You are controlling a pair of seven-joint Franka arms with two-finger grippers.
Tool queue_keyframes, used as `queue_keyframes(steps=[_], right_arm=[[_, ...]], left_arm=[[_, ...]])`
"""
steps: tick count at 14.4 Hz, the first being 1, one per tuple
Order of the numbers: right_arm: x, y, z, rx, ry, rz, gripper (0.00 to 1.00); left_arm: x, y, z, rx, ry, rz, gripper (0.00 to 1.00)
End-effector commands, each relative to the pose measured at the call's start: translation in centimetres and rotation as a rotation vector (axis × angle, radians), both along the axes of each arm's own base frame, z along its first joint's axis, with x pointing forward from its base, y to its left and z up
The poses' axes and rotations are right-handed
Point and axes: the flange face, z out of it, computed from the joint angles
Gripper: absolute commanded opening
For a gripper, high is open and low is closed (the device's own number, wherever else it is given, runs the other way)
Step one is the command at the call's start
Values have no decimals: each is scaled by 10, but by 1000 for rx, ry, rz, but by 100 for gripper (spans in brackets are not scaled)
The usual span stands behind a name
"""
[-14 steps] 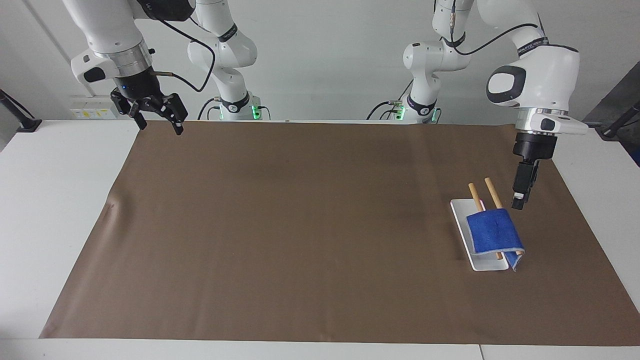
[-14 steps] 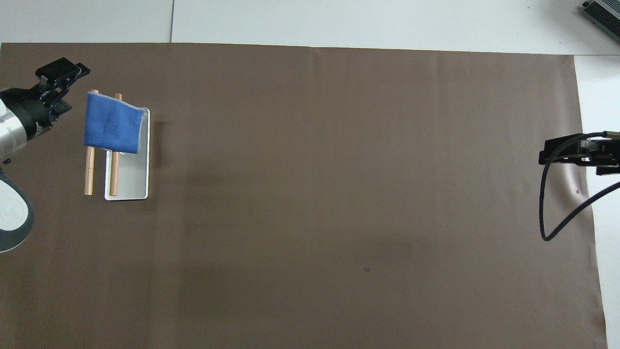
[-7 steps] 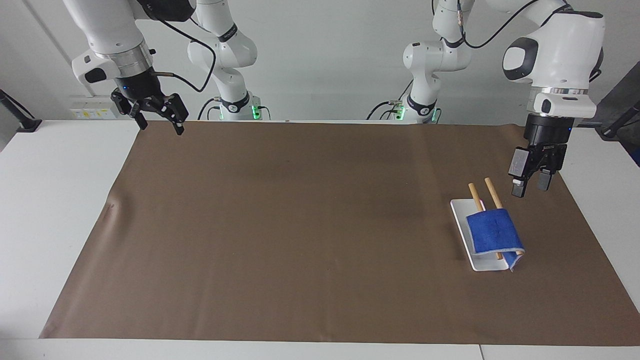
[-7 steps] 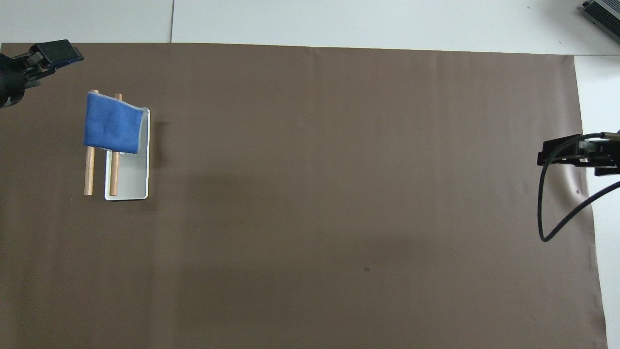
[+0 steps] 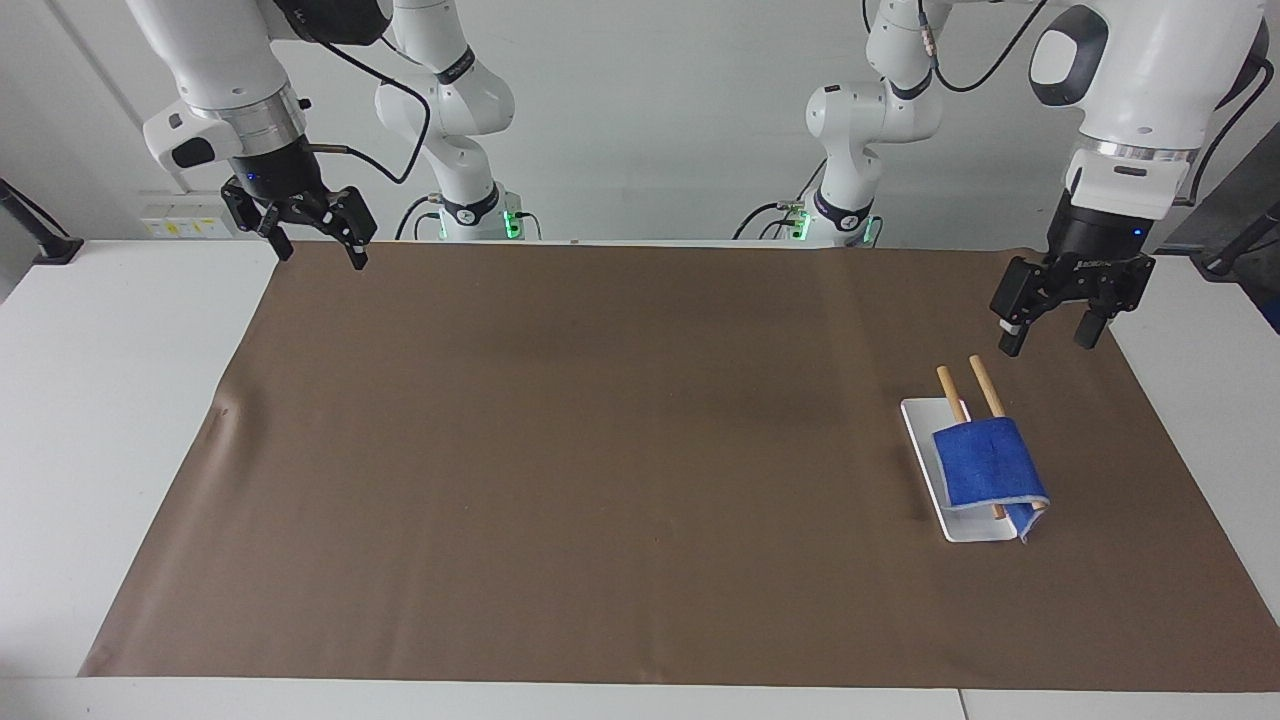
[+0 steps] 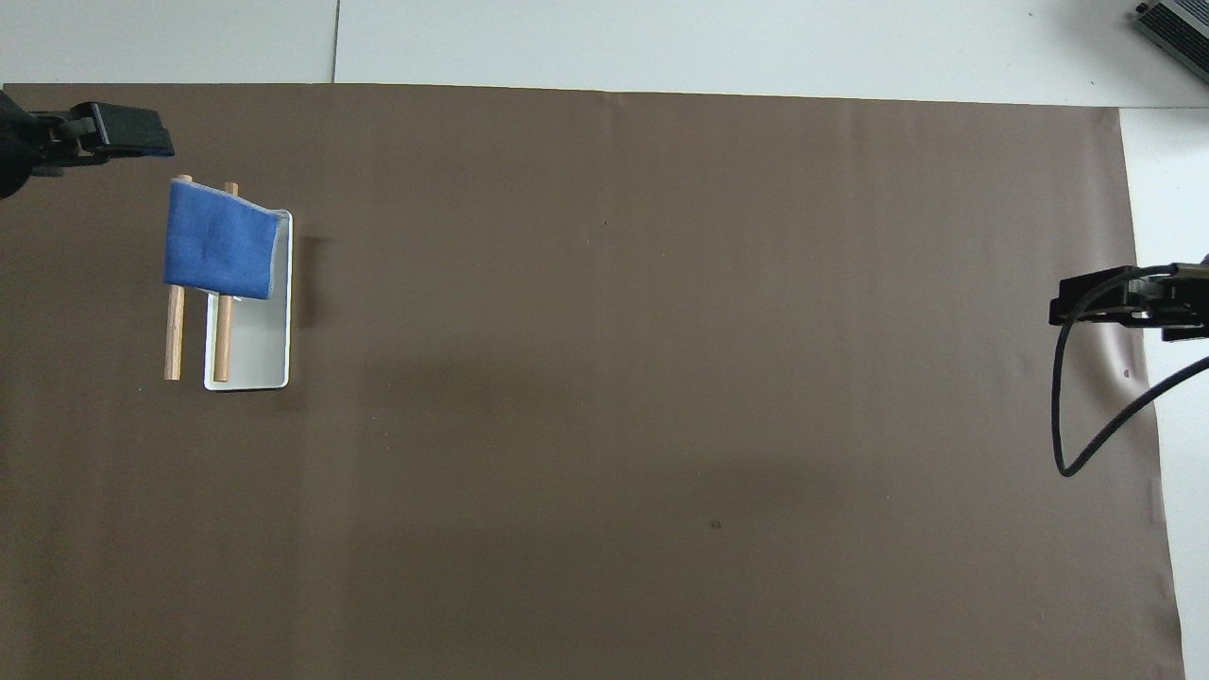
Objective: Right arm passes towel to left arm to hang
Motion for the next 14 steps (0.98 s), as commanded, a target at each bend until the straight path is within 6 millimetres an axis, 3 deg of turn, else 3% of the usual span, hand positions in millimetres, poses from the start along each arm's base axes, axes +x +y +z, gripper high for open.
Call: queue_keyframes(steps=[1,5,14], right_arm=[[-4,-7,-3,-9,2,32,100],[-5,-7,-3,-4,16,38,100],[-6,-5,-3,-1,17,38,100]], left_arm=[[-39,2,25,71,93,-137,100],[-70,8,22,85,265,-154,100],[-77,13,21,33,316,-152,100]])
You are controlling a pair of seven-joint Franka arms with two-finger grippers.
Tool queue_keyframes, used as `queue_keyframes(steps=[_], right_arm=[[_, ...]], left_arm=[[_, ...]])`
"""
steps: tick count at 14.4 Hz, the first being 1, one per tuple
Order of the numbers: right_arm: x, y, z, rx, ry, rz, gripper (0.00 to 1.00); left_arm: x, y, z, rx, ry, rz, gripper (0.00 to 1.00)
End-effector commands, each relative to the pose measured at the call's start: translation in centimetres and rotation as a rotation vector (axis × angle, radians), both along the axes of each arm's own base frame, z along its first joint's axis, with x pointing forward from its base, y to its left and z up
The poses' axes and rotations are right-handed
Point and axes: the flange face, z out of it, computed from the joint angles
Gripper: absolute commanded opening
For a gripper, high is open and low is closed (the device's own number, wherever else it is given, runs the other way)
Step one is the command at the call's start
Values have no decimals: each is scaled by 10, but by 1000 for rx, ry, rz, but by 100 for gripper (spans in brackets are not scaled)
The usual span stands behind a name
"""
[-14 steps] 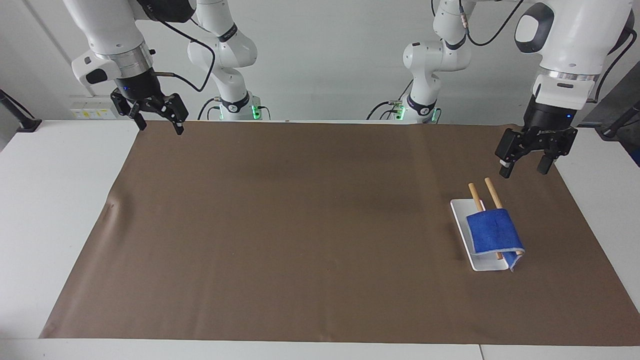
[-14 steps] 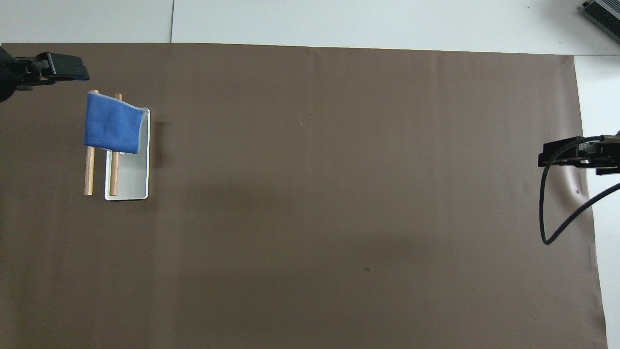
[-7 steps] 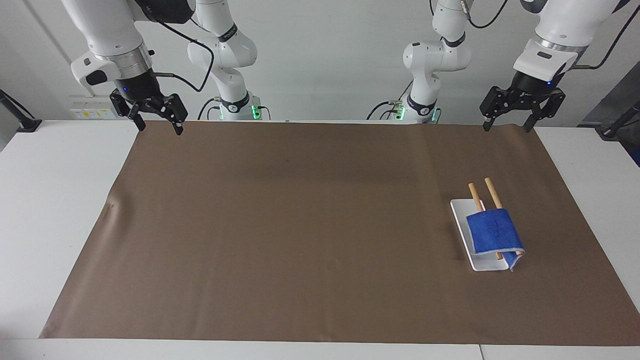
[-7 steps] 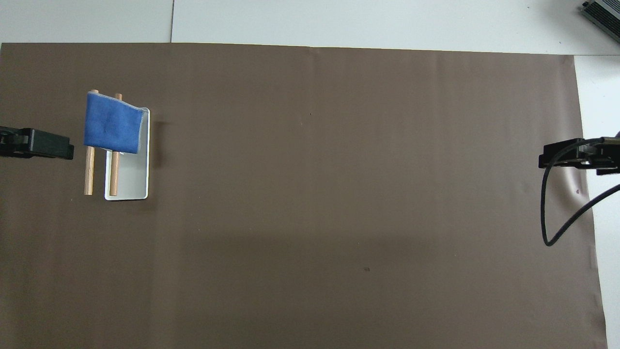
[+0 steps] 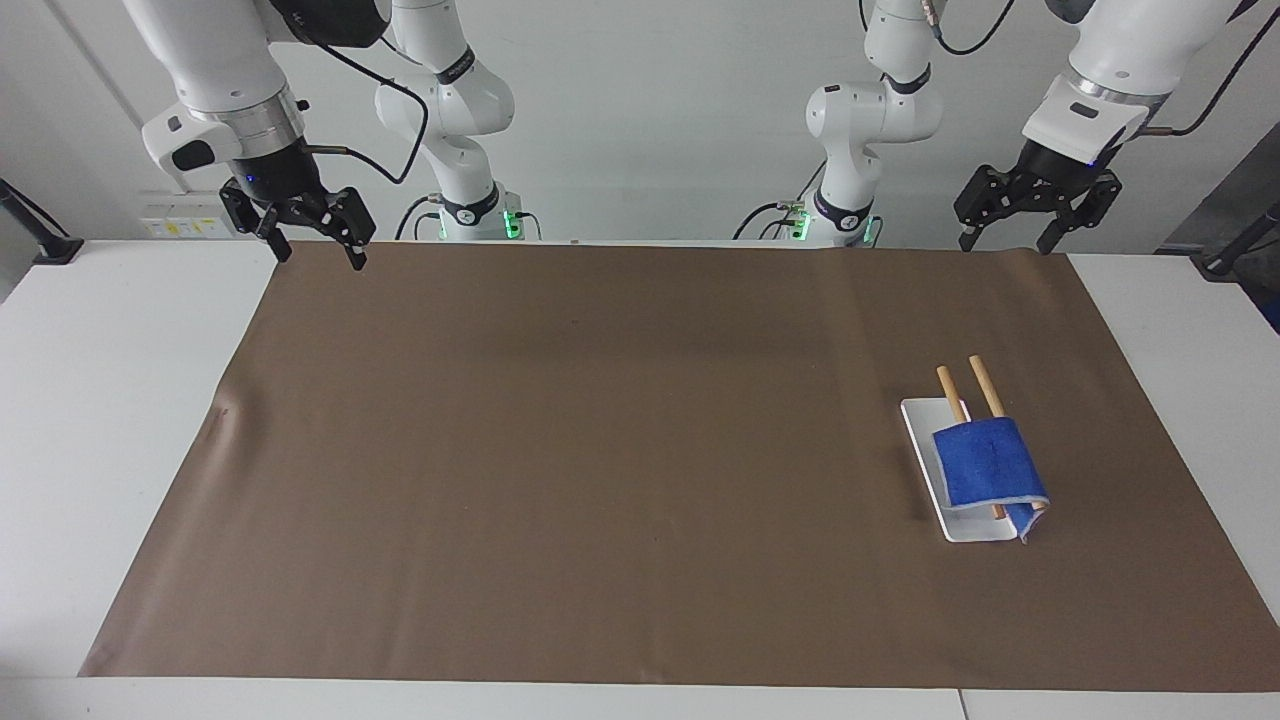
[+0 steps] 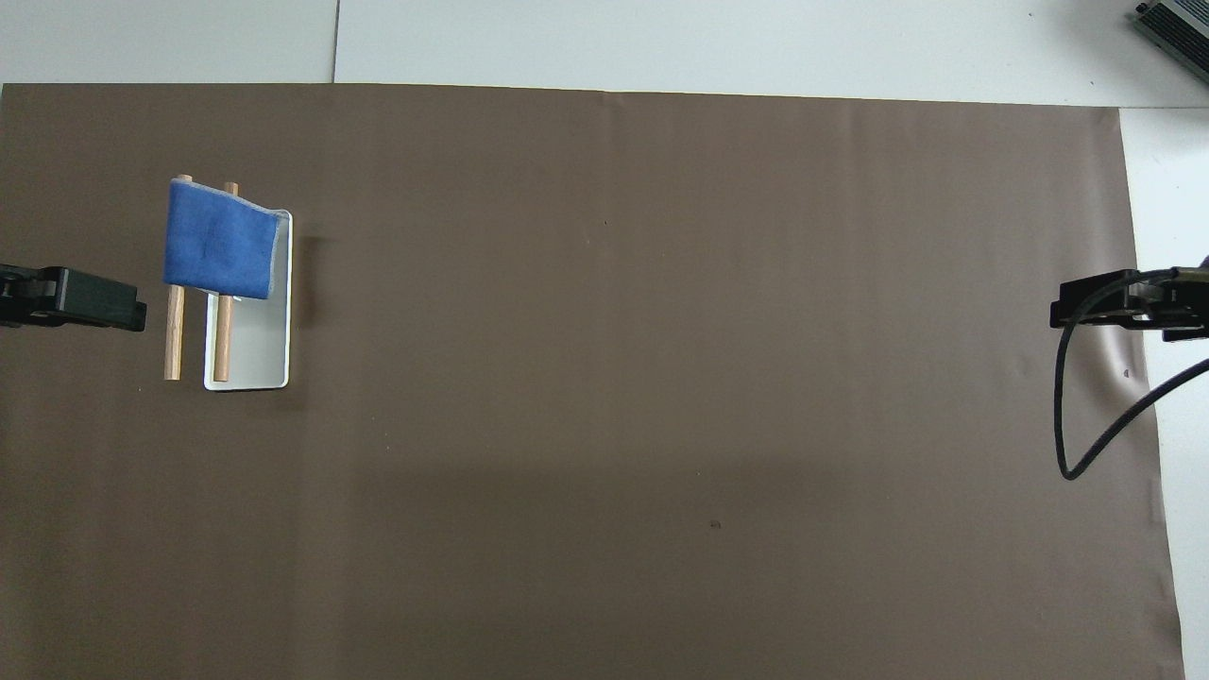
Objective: Right arm passes towel to left arm to hang
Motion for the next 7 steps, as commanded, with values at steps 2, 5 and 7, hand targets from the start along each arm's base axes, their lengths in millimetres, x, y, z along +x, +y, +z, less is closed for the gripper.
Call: queue_keyframes(steps=[2,5,7], right_arm=[[-6,-4,-1,2,13,16,100],[-6,-4,-1,7,15,10,100],[-7,-3,-1,7,14,10,100]], left_arm=[[-6,5,-1,-13,15,-16,100],[-6,7,-4,-10,14,-22,100],[-8,8,-4,-5,9,-23,100]])
